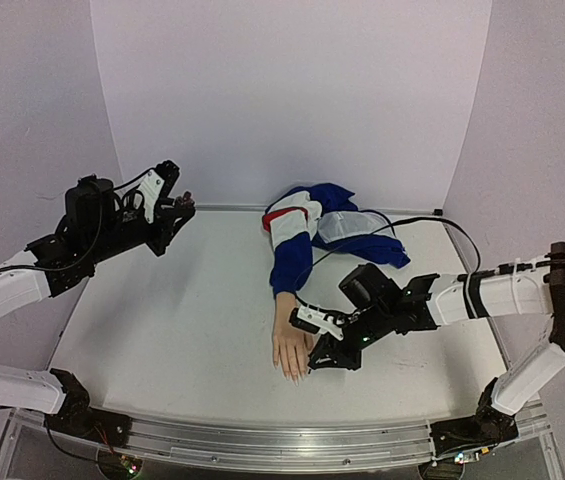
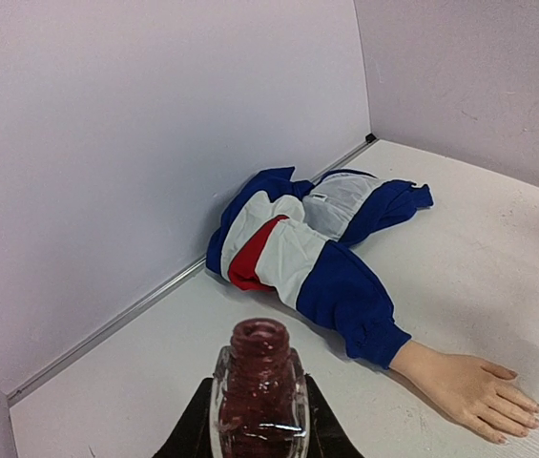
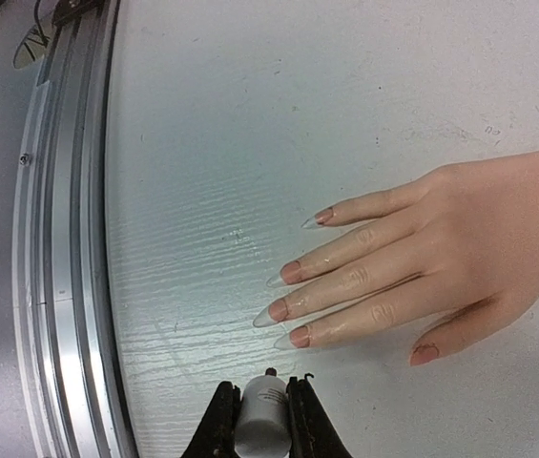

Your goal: Paint the nails

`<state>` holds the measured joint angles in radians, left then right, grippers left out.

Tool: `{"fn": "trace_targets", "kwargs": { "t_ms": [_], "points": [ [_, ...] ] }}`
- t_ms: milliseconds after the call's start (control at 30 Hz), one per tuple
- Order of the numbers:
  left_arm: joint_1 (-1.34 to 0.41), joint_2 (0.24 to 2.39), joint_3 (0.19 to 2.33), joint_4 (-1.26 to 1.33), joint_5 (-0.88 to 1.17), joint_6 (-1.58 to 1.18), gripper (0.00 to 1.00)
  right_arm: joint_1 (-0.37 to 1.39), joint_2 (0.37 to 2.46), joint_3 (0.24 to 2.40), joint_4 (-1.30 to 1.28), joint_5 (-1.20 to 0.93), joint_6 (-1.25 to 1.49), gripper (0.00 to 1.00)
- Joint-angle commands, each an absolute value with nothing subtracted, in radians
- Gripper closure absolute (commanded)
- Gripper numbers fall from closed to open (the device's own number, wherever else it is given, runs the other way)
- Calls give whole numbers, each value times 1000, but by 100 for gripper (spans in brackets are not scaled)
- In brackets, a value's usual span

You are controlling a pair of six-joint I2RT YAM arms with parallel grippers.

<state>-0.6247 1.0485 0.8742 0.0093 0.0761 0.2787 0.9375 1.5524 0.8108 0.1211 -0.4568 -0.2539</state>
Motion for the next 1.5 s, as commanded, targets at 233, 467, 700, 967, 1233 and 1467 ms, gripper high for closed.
{"fn": "trace_targets", "kwargs": {
  "t_ms": [233, 467, 700, 967, 1233, 1467],
  "points": [
    [-612, 1048, 897, 84, 100, 256, 100, 944, 1537, 776, 229, -422, -266, 100],
    [-612, 1053, 897, 86, 116, 246, 100, 946, 1553, 788, 230, -435, -265, 100],
    [-611, 1064, 900, 87, 127, 236, 100, 961, 1581, 802, 213, -411, -268, 100],
    [-612, 1061, 899, 87, 134, 233, 100, 962, 1591, 808, 215, -397, -265, 100],
    [-611, 1064, 899, 88, 142, 232, 100, 968, 1600, 815, 218, -392, -267, 100],
    [-611, 1065, 897, 88, 148, 231, 100, 976, 1611, 821, 221, -390, -267, 100]
  ]
}}
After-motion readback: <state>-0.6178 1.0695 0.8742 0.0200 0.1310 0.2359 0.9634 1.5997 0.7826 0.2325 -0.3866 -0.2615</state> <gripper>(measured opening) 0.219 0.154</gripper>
